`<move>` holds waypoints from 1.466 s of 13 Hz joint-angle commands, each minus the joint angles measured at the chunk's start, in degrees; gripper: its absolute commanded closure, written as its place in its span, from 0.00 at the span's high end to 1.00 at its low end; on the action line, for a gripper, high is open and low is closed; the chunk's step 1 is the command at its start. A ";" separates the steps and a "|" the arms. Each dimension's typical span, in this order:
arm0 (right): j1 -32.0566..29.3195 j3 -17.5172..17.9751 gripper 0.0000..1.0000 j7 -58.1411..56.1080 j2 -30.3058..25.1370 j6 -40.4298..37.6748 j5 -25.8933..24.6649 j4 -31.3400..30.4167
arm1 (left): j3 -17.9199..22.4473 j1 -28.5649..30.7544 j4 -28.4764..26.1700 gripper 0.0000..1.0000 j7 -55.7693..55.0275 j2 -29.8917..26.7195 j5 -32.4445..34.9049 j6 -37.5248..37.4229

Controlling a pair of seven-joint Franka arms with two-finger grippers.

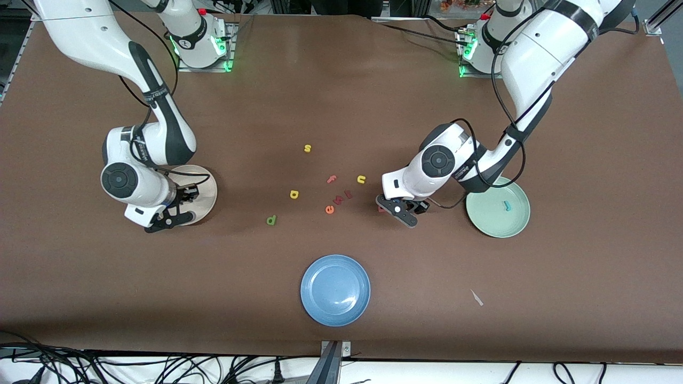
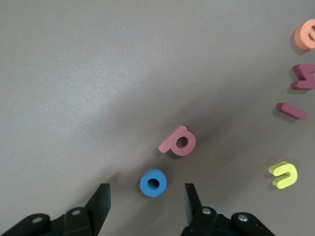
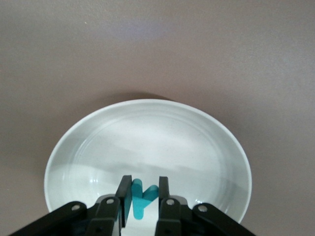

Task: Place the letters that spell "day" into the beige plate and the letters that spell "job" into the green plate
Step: 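Place the cyan y on the beige plate while the left gripper reaches letters, then grasp the blue o with the left gripper while the right gripper reaches letters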

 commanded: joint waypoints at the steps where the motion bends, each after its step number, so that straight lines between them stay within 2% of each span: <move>1: -0.09 0.46 0.47 -2.89 -0.04 0.00 -0.27 0.05 | 0.10 -0.44 1.06 0.67 0.32 1.22 2.44 0.65; 2: 0.17 0.55 0.99 -2.20 -0.04 -0.08 0.16 0.05 | 0.19 -0.70 0.97 0.67 0.50 1.40 2.53 0.65; 6: 0.87 1.07 1.00 -1.58 -0.04 -0.52 0.51 0.40 | 0.45 -0.88 1.06 0.64 -0.37 2.36 7.79 0.65; 8: 1.22 2.38 1.00 -0.97 -0.04 -0.52 0.69 0.49 | 0.45 -1.06 1.14 0.64 -0.47 2.45 7.80 0.65; 12: 1.84 4.94 1.00 7.63 0.04 0.00 1.48 1.63 | 0.45 -1.23 1.23 0.64 -0.47 2.45 7.80 0.65; 14: 1.93 6.43 1.00 11.41 0.13 0.18 3.67 1.72 | 0.45 -1.23 1.14 0.64 -0.47 2.45 7.80 0.65; 19: 6.49 7.05 1.00 23.19 3.47 -0.70 4.91 8.04 | 0.54 -2.02 1.14 0.61 -0.47 2.80 7.89 0.73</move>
